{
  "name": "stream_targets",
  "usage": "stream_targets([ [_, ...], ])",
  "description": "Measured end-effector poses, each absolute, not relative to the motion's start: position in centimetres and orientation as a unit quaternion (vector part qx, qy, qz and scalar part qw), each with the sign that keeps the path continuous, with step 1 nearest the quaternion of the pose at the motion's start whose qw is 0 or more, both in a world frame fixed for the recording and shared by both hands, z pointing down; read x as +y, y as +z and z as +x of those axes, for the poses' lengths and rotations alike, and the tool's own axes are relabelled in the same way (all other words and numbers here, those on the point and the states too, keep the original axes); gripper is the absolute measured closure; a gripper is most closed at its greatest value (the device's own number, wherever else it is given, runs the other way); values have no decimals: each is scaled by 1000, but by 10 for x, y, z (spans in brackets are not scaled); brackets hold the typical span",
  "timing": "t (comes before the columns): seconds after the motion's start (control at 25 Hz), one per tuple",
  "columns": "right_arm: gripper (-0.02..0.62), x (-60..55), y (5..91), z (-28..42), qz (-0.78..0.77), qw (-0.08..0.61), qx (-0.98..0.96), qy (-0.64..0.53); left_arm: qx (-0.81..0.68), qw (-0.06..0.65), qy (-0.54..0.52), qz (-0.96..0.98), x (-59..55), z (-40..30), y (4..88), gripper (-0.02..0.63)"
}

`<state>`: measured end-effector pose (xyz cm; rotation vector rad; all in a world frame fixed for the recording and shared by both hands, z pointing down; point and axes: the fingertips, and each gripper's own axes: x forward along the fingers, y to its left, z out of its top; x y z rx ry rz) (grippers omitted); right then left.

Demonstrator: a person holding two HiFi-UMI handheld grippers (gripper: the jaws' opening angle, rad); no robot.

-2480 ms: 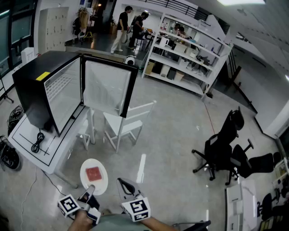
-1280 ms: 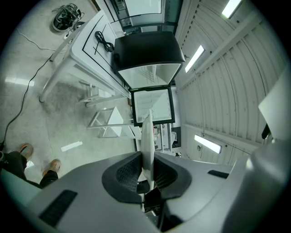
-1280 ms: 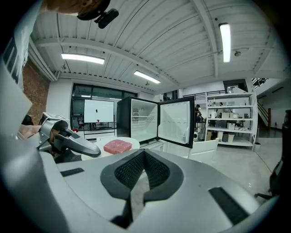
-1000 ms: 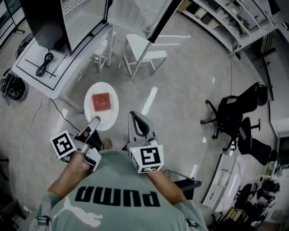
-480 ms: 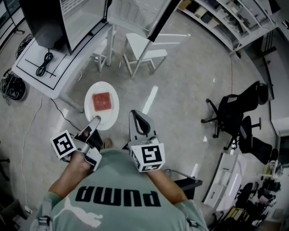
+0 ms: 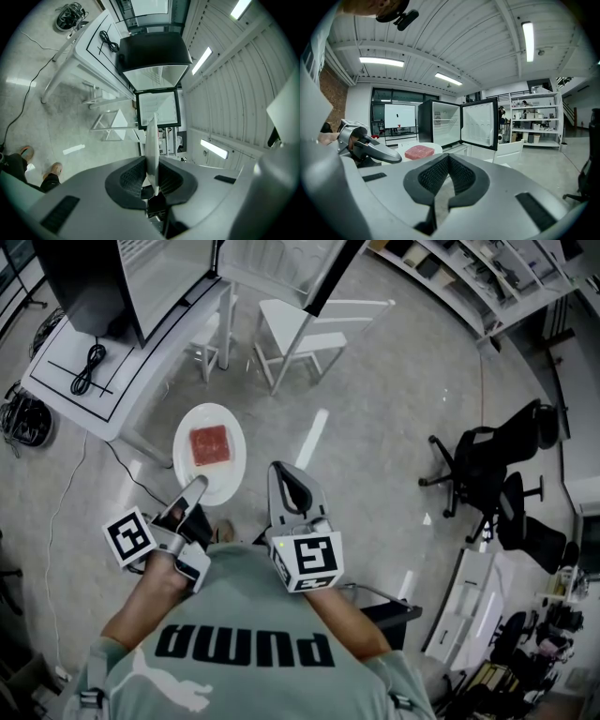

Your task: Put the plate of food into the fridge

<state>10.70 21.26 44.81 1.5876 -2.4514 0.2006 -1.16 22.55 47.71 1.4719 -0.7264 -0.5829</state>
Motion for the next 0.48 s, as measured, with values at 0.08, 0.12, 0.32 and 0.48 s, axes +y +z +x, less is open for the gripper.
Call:
stream_targets([
  [0.08, 591, 212, 449, 108, 540, 106, -832, 68, -319, 644, -256, 647, 224, -11, 478, 558],
  [0.12, 591, 211, 449, 108, 540, 106, -832, 69, -319, 644, -256, 647, 224, -11, 478, 558],
  [0.32, 591, 209, 449, 109, 541, 105, -832, 69, -319, 646, -254, 645, 222, -10, 479, 558],
  [0.48, 591, 205, 449, 111, 542, 105, -831, 68, -319, 645, -254, 647, 218, -9, 478, 558],
])
